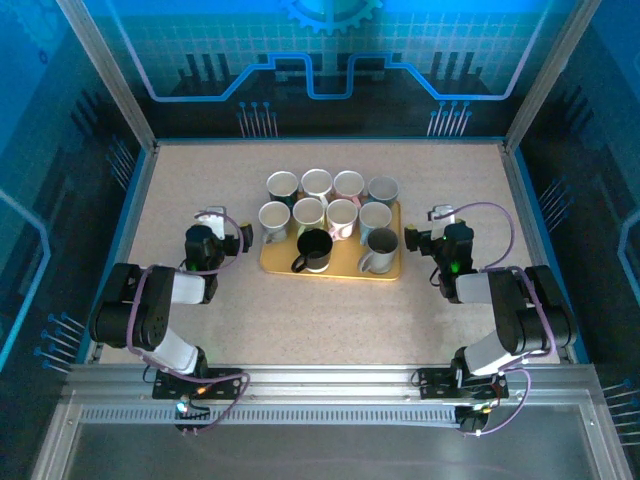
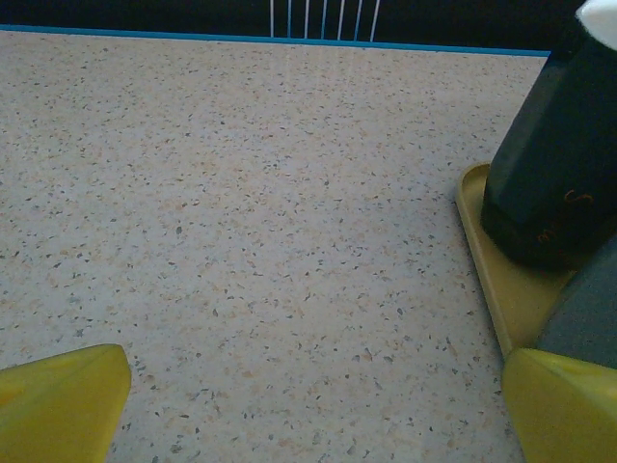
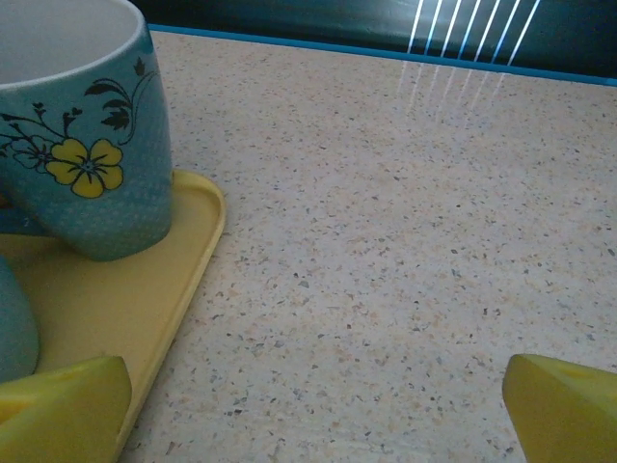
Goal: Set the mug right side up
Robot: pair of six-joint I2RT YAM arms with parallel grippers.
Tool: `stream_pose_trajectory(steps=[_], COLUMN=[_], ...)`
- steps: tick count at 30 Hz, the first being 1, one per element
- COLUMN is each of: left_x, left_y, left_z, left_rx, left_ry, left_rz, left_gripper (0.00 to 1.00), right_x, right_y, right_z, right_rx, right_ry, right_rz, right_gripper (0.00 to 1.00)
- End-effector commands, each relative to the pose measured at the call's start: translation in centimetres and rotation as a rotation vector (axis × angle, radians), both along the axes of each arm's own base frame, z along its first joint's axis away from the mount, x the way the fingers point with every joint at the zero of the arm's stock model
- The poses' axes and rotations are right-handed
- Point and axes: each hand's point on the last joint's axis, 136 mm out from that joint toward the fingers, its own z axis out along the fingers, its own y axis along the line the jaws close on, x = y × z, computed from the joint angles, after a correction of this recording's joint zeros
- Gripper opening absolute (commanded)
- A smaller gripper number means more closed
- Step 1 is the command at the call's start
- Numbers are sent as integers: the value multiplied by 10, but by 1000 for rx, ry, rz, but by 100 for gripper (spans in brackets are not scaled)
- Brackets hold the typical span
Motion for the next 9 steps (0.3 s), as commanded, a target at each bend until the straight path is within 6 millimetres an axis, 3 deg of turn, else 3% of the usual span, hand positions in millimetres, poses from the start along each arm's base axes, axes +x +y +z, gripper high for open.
stream_pose_trajectory(steps=[1,9], left_x=[5,6], left_y=[-1,0], left_z=[10,11], left_rx=[-2,-2], left_ry=[-28,-31], left_rz=[-16,-14], left_gripper=[99,99], right_x=[8,8], right_y=[-1,-1], right_z=[11,11], right_rx=[-5,-3], right_ry=[-31,-30], right_rz=[5,7], right_gripper=[100,100])
